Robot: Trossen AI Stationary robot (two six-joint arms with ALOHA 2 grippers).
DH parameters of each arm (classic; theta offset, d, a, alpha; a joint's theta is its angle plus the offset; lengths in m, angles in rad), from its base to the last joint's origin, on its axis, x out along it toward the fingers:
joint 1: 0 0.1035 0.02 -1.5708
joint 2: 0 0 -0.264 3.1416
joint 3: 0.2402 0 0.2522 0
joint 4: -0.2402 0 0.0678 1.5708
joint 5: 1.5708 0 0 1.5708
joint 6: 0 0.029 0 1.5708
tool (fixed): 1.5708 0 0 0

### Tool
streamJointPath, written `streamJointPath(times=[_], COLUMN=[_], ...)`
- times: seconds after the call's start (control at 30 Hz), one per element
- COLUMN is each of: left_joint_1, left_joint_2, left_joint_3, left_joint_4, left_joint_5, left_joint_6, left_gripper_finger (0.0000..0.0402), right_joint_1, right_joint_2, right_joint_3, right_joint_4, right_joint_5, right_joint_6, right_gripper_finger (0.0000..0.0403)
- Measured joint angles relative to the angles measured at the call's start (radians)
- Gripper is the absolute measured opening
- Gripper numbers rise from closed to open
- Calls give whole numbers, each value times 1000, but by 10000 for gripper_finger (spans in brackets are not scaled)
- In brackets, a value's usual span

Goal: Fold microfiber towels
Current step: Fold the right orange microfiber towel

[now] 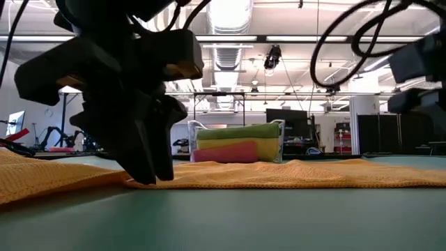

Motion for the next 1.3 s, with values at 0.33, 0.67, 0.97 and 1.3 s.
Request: streamJointPath(times=[0.33,0.67,0.97,1.3], left_joint_1=[4,8,8,8], left_joint_2=[-2,-2,-1,-5], left_joint_3=[-10,-12,-13,12], left_joint_4=[7,-1,10,-10], left_joint_5=[-8,-54,-51,-34], left_joint_6=[-2,-4,-4,7], left_gripper_finger=[163,85,11,30], right_joint_1=[-1,-3,-2,-2], right_joint_2=[109,131,126,124], right_joint_3=[9,7,6,5], right_joint_4=[5,10,18,34], right_joint_5=[-10,-21,-31,-30], right_joint_6=[12,107,135,174], right_gripper_finger=[148,107,13,31])
